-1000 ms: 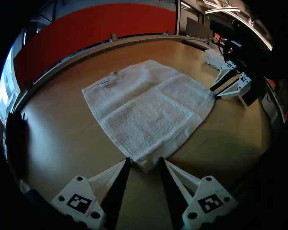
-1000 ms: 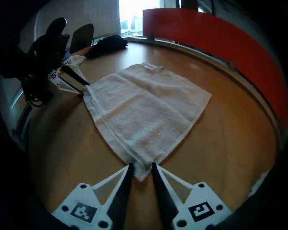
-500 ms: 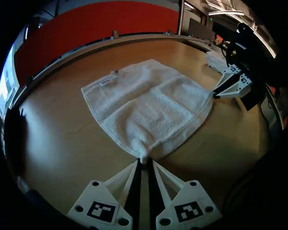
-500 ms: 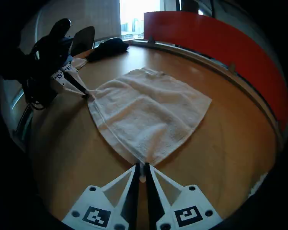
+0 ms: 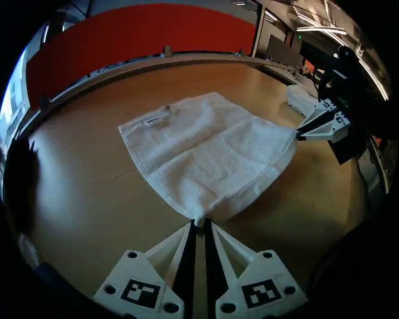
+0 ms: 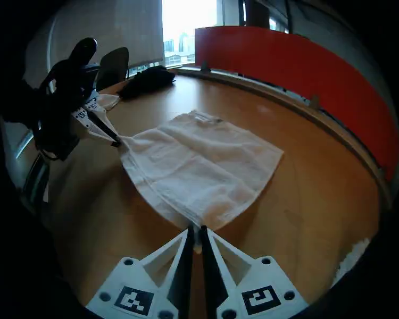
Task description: Fold towel
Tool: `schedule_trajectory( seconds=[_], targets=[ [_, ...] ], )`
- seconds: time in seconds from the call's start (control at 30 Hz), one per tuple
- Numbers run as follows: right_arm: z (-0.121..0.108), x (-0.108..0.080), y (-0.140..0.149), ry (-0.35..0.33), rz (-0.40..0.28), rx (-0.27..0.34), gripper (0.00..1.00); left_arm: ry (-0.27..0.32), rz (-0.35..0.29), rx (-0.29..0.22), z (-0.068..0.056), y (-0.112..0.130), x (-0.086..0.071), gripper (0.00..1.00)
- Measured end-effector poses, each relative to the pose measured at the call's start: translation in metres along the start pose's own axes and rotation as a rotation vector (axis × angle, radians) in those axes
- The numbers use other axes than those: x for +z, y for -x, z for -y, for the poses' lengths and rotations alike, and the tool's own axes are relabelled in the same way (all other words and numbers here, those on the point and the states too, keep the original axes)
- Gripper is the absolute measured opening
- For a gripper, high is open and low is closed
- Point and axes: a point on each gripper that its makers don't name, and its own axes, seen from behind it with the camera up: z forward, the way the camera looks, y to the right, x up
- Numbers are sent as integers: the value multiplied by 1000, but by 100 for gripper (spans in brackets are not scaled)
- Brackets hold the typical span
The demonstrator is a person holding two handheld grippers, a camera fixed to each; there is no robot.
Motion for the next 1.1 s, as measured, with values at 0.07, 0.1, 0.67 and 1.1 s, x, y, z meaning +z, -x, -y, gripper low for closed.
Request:
schedule_trajectory(
  seconds=[0.07,0.1,0.67,1.1],
  targets=[
    [1,-4,-4,0,-10,3,11,3,-6,-2,-2,-3,-5,11],
    [2,-7,-7,0,-14,3,11,4,-9,-4,-3,-5,-8,11],
    [16,-45,-29,2,-45,9,11,10,-51,-28,-14,-32,-46,11],
    [26,-65,-46,-6,-68,33,11,19,-61,-53,-19,-39,-67,11]
  ],
)
